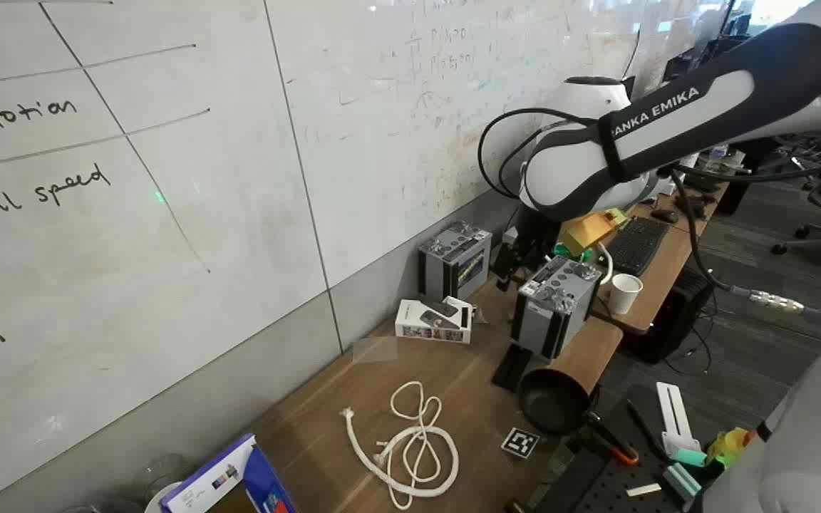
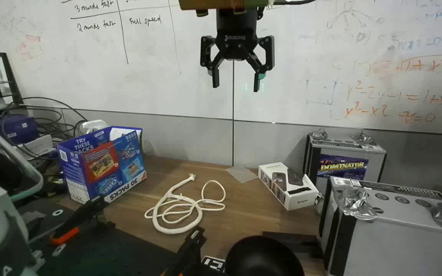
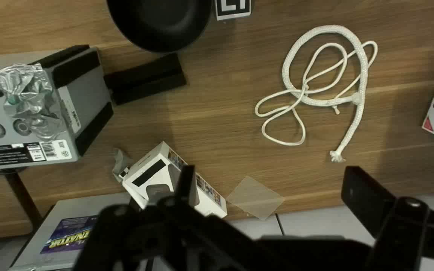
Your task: Put the ropes in the box
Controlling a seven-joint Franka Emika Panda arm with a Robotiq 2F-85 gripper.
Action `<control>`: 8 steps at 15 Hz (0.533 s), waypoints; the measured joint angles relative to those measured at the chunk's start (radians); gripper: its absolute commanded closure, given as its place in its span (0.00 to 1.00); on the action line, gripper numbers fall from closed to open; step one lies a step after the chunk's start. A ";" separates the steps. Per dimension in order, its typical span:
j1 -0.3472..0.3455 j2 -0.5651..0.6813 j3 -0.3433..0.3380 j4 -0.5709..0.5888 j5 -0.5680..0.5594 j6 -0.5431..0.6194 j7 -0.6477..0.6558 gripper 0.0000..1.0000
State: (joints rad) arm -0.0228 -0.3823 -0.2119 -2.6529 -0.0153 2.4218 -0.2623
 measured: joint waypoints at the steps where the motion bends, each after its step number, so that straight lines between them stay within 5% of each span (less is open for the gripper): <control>1: 0.000 0.000 0.000 0.003 0.000 0.000 0.000 0.00; 8: 0.000 0.005 0.004 0.003 0.000 0.000 0.002 0.00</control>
State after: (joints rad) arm -0.0230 -0.3772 -0.2082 -2.6502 -0.0152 2.4222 -0.2599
